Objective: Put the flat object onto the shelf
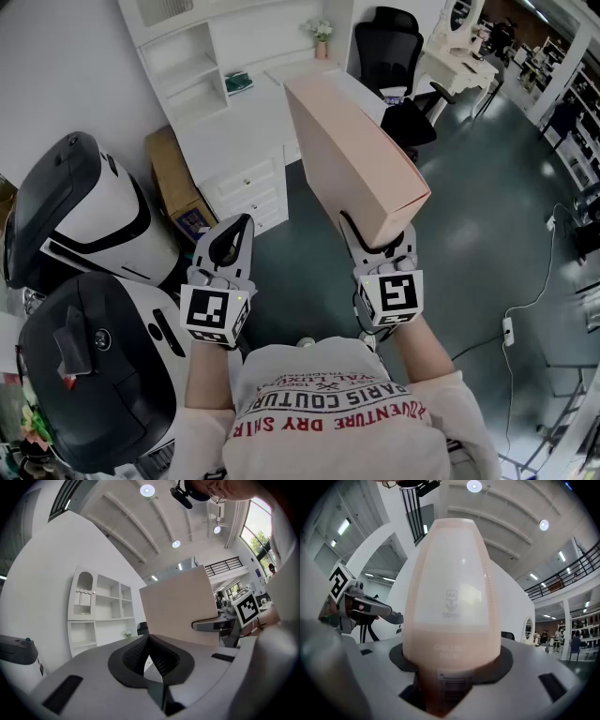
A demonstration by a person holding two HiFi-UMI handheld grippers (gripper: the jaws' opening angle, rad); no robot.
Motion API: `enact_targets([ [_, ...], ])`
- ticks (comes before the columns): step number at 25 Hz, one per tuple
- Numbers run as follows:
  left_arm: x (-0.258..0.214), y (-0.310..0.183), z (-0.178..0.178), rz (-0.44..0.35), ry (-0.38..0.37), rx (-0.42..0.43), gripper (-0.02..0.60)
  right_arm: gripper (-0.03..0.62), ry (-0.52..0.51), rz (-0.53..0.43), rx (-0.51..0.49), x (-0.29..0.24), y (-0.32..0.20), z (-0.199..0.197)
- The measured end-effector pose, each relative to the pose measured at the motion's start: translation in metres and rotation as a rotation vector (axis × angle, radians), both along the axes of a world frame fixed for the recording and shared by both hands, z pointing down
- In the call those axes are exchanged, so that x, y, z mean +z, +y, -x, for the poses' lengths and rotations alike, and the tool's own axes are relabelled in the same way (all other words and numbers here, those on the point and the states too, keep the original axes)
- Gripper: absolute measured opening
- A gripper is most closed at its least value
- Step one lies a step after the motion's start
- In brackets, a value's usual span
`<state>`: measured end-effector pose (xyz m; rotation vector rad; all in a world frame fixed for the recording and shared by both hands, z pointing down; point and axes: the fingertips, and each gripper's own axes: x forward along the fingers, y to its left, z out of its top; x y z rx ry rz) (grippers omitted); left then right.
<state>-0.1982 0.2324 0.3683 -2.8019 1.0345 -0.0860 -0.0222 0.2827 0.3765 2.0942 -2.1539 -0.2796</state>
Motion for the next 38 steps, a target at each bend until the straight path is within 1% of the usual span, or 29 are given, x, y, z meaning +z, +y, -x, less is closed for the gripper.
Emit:
enact_targets([
  [6,0.005,-0.013,-0.002,0.014,0.006,0.008,0.014,0.293,-0.005,0.012,0.022,0.004,-0.007,-0.005],
  [10,0.004,-0.021,0.000,0.016,0.020,0.014,0.014,0.293,-0.031,0.019,0.042,0.005,-0.015,-0.007],
  [14,0.006,-0.031,0.002,0.024,0.032,0.012,0.014,0.293,-0.055,0.006,0.025,0.003,-0.024,-0.008],
  [18,0.011,-0.041,0.004,0.040,0.038,-0.006,0.014,0.293,-0.015,0.020,0.028,0.004,-0.038,-0.010],
  [22,0.017,-0.057,-0.001,0.054,0.036,-0.031,0.014,0.293,-0.021,0.040,-0.004,0.012,-0.059,-0.019],
  [26,0.023,-0.079,-0.012,0.058,0.018,-0.078,0.014,0.293,-0.031,0.041,-0.050,0.018,-0.092,-0.036],
  [29,0.027,-0.101,-0.027,0.062,0.017,-0.115,0.014,0.293,-0.045,0.043,-0.072,0.020,-0.124,-0.059],
  [33,0.025,-0.138,-0.043,0.069,0.011,-0.224,0.014,0.295,-0.083,0.053,-0.159,0.019,-0.183,-0.087],
  [38,0.012,-0.191,-0.085,0.063,0.011,-0.321,0.014,0.295,-0.075,0.063,-0.246,0.010,-0.256,-0.134],
])
